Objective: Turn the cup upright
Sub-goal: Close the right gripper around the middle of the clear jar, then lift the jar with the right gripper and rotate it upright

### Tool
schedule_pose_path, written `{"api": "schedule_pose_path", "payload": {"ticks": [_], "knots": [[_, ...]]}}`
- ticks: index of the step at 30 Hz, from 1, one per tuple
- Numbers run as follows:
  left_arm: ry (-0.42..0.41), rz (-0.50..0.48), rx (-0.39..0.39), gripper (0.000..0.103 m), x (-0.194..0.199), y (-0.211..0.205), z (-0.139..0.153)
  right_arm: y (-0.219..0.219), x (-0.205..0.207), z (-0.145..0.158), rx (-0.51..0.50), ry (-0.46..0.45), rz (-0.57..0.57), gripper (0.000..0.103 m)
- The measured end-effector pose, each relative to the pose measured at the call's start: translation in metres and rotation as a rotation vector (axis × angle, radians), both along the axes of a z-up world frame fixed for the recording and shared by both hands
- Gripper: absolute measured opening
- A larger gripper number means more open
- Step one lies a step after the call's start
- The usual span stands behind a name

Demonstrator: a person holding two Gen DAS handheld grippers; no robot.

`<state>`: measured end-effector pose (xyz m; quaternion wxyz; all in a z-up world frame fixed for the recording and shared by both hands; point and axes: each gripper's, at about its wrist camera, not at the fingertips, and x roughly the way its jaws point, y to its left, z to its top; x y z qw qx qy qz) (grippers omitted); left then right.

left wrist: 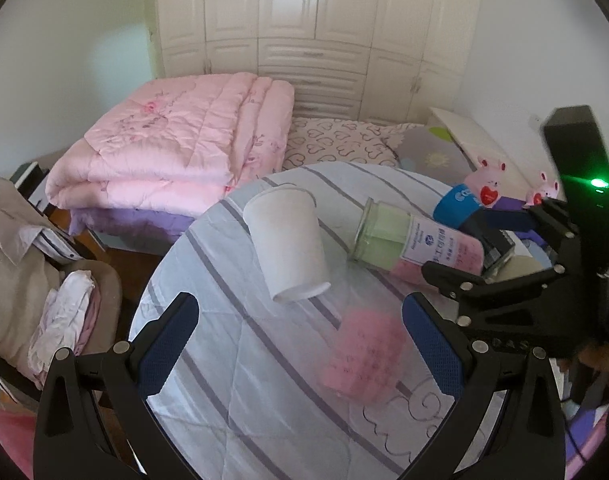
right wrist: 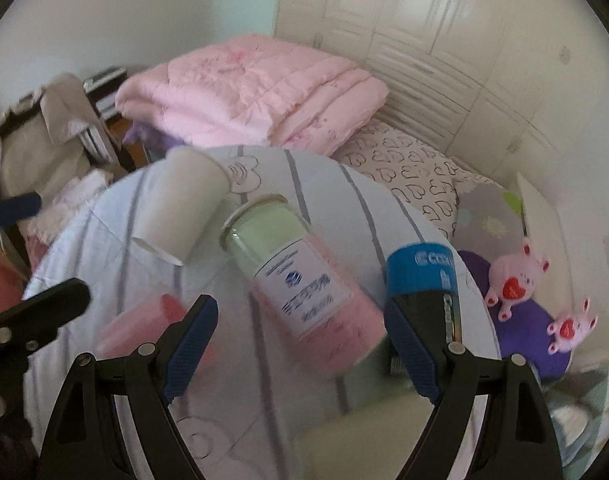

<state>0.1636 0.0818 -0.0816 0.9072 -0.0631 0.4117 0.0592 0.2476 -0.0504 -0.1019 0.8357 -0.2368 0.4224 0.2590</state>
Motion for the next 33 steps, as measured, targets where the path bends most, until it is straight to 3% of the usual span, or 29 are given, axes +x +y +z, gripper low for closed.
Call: {"api": "schedule_pose_path", "payload": {"ticks": [9, 16, 25, 33], "knots": [[0.03, -0.021, -0.01, 0.103, 0.021, 0.004, -0.018, 0.024, 0.039, -0.038, -0.147, 0.107, 0.094, 0.086], [0.044, -0.03, -0.017, 0.103, 0.026, 0.005, -0.024, 0.021, 0.062, -0.05, -0.087, 0.251, 0.081, 0.086], [0.038, -0.03, -0.018, 0.103, 0.02, 0.006, -0.019, 0.01, 0.056, -0.043, -0.013, 0.234, -0.039, 0.084], [-0.023, -0.041, -0.011, 0.103, -0.014, 0.0, 0.011, 0.001, 0.024, -0.003, 0.075, 0.17, -0.149, 0.084]]}}
